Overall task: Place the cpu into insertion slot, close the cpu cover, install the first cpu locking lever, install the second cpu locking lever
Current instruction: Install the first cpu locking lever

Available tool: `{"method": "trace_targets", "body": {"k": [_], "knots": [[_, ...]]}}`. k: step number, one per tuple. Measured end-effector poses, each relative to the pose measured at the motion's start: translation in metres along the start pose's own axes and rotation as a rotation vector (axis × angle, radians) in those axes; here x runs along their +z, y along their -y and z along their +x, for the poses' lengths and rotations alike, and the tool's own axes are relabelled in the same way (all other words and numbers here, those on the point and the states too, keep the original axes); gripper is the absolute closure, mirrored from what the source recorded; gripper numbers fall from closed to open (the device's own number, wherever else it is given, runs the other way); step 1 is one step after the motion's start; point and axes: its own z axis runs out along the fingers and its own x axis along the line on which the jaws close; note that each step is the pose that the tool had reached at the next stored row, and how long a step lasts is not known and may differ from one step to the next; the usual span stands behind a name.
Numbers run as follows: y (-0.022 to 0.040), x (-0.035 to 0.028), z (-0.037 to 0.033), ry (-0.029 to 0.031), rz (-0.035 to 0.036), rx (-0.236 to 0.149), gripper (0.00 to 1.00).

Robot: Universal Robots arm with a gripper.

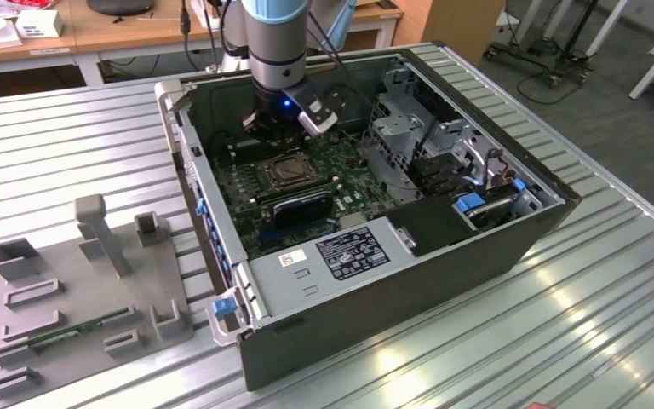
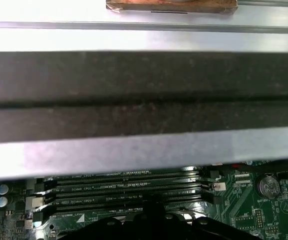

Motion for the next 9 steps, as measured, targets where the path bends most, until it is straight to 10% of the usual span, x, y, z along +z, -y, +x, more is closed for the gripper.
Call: {"method": "trace_targets", "body": {"k": [9], "knots": [[0.0001, 0.0005, -0.0002, 0.0067, 0.0034, 0.032, 0.89]]}}
